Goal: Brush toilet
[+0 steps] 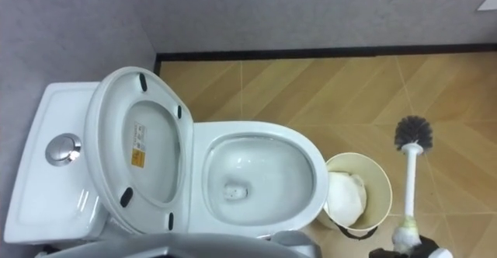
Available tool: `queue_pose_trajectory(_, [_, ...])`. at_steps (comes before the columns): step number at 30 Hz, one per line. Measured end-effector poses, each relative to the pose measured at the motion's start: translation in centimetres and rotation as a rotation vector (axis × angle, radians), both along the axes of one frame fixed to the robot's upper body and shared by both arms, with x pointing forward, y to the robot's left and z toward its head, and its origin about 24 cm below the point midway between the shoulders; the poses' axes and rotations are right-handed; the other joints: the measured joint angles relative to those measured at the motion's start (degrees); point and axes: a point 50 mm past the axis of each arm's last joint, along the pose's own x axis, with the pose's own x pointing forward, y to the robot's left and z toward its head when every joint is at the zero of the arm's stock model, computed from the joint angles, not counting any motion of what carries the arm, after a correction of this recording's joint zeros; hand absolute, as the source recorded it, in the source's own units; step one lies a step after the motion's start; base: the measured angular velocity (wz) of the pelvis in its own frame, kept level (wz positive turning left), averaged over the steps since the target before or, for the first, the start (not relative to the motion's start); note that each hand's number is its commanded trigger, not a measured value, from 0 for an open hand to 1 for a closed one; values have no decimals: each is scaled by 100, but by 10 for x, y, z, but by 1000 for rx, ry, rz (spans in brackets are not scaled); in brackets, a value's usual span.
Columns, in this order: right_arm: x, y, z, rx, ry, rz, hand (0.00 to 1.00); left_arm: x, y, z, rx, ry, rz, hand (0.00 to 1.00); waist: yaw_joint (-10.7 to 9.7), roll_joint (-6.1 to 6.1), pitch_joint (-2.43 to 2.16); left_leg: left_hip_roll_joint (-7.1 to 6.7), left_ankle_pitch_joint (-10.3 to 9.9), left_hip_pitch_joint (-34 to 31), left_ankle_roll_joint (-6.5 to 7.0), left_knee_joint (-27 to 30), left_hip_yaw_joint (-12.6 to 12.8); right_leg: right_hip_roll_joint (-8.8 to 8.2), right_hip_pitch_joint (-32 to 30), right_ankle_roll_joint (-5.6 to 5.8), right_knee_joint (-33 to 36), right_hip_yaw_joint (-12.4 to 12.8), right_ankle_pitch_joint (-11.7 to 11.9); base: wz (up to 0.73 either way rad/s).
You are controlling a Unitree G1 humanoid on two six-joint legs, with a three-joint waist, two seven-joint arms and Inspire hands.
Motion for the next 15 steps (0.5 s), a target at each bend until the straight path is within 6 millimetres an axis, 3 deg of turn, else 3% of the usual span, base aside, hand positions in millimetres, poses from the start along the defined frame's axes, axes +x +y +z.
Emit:
queue_pose_trajectory(7, [3,1,-1,11,17,50,0,0,0,0,-3,-2,-3,0,6,8,6,-1,0,6,0,-3,-9,0,0,0,-6,2,2,0])
queue_pose_trajectory(15, [0,7,-8,153,83,111,0,-2,2,0,-9,7,-7,0,10,9,5,-2,0,11,0,-3,-18,-3,0,0,-8,-2,2,0])
